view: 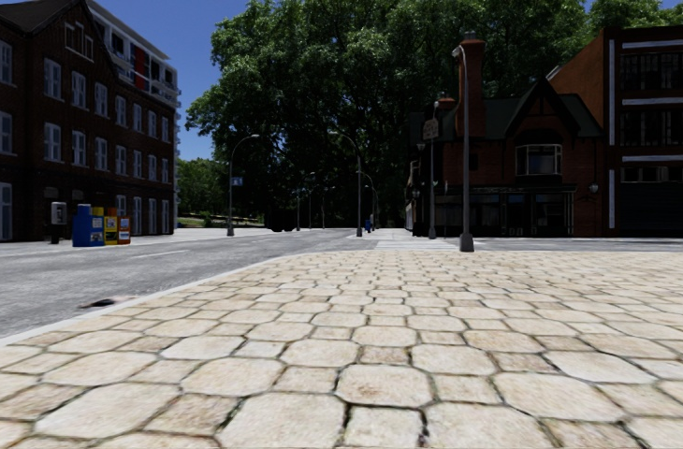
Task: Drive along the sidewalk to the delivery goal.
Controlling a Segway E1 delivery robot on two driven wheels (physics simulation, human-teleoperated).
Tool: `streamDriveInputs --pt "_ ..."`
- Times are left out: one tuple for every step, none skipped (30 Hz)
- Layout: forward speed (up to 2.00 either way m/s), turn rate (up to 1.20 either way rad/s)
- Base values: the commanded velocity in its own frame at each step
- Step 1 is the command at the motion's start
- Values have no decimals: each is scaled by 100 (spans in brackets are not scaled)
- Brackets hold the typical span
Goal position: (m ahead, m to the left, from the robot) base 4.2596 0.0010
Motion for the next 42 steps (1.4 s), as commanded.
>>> streamDriveInputs --pt "200 0" --pt "200 0" --pt "200 0" --pt "200 0" --pt "200 0" --pt "200 0" --pt "200 0" --pt "200 0" --pt "200 0" --pt "200 0" --pt "200 0" --pt "200 0" --pt "200 0" --pt "200 0" --pt "200 0" --pt "200 0" --pt "200 0" --pt "200 0" --pt "200 0" --pt "200 0" --pt "200 0" --pt "200 0" --pt "200 0" --pt "200 0" --pt "200 0" --pt "200 0" --pt "200 0" --pt "200 0" --pt "200 0" --pt "200 0" --pt "200 0" --pt "200 0" --pt "200 0" --pt "200 0" --pt "200 0" --pt "200 0" --pt "200 0" --pt "200 0" --pt "200 0" --pt "200 0" --pt "200 0" --pt "200 0"
